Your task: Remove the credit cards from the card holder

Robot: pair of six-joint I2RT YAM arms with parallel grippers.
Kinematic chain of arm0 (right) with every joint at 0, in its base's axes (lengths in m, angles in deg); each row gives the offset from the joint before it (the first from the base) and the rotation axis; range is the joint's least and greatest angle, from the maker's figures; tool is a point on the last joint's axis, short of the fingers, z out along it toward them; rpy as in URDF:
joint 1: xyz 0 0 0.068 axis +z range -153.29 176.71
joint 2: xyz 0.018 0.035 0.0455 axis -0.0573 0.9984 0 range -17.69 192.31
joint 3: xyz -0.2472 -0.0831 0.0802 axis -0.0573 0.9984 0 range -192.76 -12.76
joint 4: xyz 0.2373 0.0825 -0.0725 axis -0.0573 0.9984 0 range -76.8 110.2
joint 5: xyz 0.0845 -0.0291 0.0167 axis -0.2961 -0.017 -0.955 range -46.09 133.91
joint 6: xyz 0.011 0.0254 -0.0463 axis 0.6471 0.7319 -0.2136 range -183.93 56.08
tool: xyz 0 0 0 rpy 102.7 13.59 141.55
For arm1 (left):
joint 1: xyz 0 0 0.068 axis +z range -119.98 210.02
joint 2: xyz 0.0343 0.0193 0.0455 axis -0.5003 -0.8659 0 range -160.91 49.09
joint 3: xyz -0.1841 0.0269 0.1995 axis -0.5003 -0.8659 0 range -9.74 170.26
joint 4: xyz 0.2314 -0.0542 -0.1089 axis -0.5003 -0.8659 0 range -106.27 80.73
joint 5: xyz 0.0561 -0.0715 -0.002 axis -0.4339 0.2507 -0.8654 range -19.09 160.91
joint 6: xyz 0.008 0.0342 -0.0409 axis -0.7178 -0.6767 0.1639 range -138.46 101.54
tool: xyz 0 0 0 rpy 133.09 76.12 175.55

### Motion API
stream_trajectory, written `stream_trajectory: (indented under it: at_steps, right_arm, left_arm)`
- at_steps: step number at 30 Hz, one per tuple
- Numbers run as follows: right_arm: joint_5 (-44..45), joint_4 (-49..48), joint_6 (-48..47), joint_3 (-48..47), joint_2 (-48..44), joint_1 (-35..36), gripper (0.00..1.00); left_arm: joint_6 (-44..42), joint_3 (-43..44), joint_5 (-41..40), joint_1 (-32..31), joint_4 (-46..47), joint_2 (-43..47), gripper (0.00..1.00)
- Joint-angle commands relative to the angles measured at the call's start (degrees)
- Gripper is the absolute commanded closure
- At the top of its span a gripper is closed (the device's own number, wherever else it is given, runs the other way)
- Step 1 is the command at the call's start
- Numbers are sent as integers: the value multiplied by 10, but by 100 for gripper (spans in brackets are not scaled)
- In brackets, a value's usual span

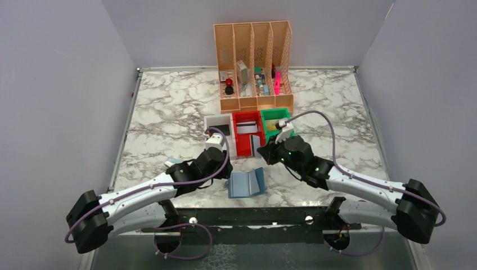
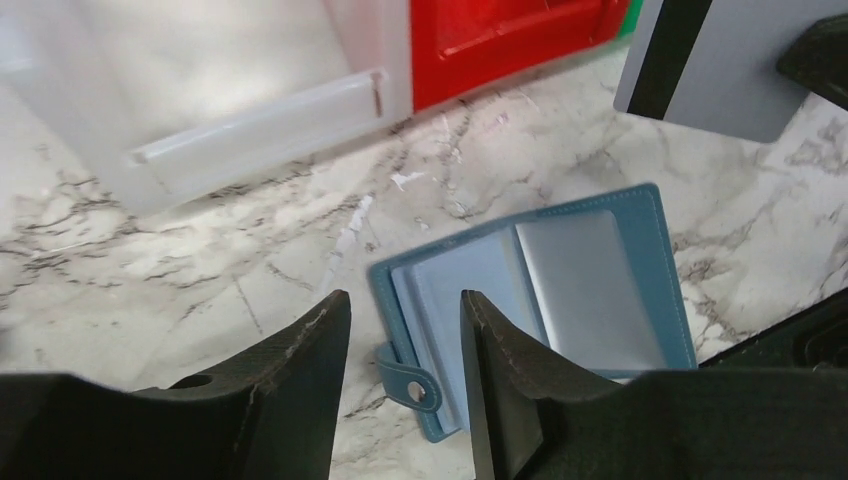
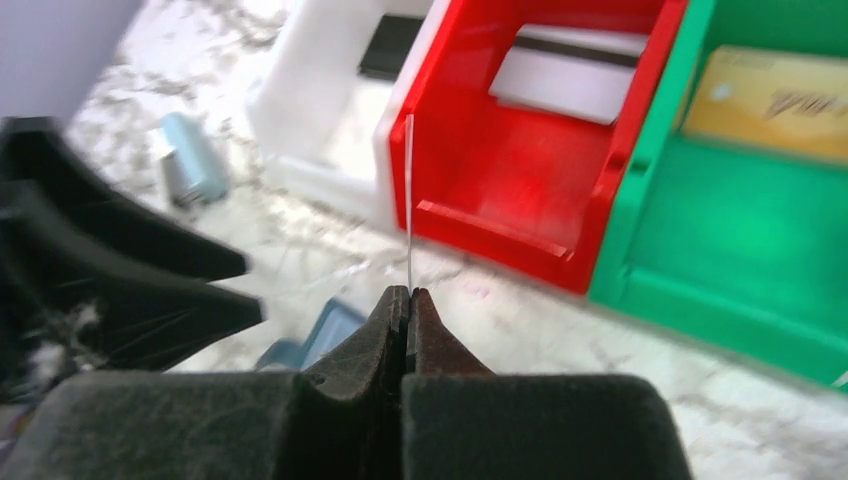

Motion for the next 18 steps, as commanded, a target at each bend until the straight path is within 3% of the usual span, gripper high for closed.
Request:
stream_trajectory:
  at_steps: [1, 3, 6, 9, 13, 18]
  right_arm:
    - [121, 11, -126, -79, 83, -2, 99]
    - [138, 3, -171, -112, 127, -2, 99]
    - [146, -40, -252, -144, 190, -2, 99]
    - [148, -39, -324, -184, 243, -2, 99]
    - [161, -59, -423, -221, 315, -2, 99]
    - [187, -97, -529, -247, 387, -2, 99]
  left_arm:
    - [5, 8, -3, 42, -45, 58, 49]
    - [0, 22, -13, 58, -67, 81, 42]
    - [-22, 54, -24, 88, -100, 101, 20]
    - [-42, 96, -16, 128, -131, 97, 4]
    - [-61, 158, 19, 170, -176, 81, 1]
    - [-104, 162, -1, 184, -197, 87, 1]
